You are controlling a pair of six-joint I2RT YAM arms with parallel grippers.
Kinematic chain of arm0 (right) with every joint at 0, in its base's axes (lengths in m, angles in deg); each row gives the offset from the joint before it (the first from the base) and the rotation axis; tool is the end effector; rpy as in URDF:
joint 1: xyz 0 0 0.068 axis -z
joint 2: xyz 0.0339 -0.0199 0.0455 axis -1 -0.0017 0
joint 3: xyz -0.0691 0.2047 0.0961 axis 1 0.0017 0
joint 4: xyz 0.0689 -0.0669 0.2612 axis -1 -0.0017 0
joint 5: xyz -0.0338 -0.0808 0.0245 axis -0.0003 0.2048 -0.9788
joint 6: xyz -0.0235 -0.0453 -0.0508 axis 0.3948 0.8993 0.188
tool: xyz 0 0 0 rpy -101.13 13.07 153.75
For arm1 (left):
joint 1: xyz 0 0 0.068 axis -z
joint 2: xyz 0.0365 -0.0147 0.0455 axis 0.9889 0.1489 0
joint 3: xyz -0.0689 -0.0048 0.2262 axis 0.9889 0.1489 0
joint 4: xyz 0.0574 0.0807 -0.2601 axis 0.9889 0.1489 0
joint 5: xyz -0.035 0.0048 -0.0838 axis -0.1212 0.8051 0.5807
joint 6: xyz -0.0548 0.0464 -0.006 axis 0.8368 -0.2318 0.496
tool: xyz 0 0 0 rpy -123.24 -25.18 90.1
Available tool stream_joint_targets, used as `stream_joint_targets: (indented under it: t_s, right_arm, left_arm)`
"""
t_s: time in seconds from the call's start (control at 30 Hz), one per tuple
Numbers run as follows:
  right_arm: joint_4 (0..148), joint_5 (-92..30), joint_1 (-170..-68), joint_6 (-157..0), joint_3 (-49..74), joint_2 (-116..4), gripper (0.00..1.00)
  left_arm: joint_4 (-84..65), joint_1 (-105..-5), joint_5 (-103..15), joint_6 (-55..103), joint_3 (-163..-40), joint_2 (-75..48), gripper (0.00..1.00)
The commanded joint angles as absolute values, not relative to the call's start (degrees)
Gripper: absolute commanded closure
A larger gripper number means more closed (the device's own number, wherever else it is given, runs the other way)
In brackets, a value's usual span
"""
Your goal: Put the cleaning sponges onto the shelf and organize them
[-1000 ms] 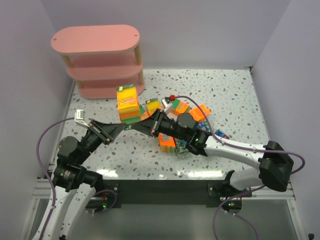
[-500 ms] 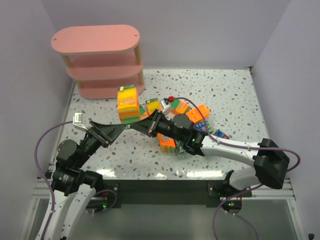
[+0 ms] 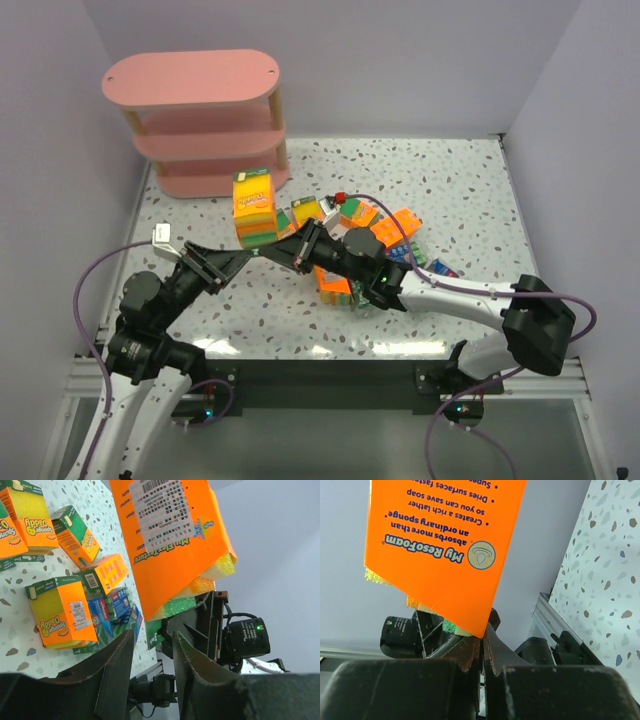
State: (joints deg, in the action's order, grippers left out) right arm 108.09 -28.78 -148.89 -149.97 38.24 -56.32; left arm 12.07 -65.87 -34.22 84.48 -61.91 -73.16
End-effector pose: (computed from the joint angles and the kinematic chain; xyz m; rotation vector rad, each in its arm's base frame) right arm 0.1882 0.3240 0.2537 0.2240 1.9011 1.8663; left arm 0.1553 -0.0628 0.3019 -0.6025 1.7103 -1.3935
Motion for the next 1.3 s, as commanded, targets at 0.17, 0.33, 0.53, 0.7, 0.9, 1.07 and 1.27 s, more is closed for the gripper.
stream_joint_targets:
  t_s: [0.17, 0.33, 0.53, 0.7, 0.9, 1.07, 1.27]
  right_arm:
    - [112.55, -28.97, -149.14, -149.82, 35.86, -56.78, 1.0]
    - [113.51, -29.58, -149.41, -150.17, 35.86, -57.49, 1.0]
    - [114.48, -29.32, -149.93, -150.7, 35.5, -58.89, 1.0]
    - [115.27, -29.41, -150.02, -151.23, 35.24, -59.51, 1.0]
    - [115.36, -29.94, -150.02, -151.67, 36.47, -58.64, 0.89]
    - [111.42, -29.15, -149.85, -151.05, 39.36, -53.46, 0.27]
    - [105.08, -27.56, -148.53, -150.17, 45.6, -42.32, 0.01]
  left_arm:
    - [10.78, -65.62, -35.5, 82.59, -62.36, -70.93, 0.57]
    - [5.51, -65.62, -34.36, 84.35, -60.6, -70.06, 0.66]
    - [3.4, -65.7, -33.21, 83.82, -60.68, -67.86, 0.83]
    - [3.92, -65.62, -34.0, 83.56, -60.69, -68.21, 0.96]
    - [6.29, -65.62, -36.64, 81.8, -61.65, -69.0, 1.0]
    - [8.4, -65.62, -39.45, 79.34, -63.85, -68.47, 1.0]
    - [12.62, -65.62, -43.84, 75.39, -67.36, -67.51, 1.0]
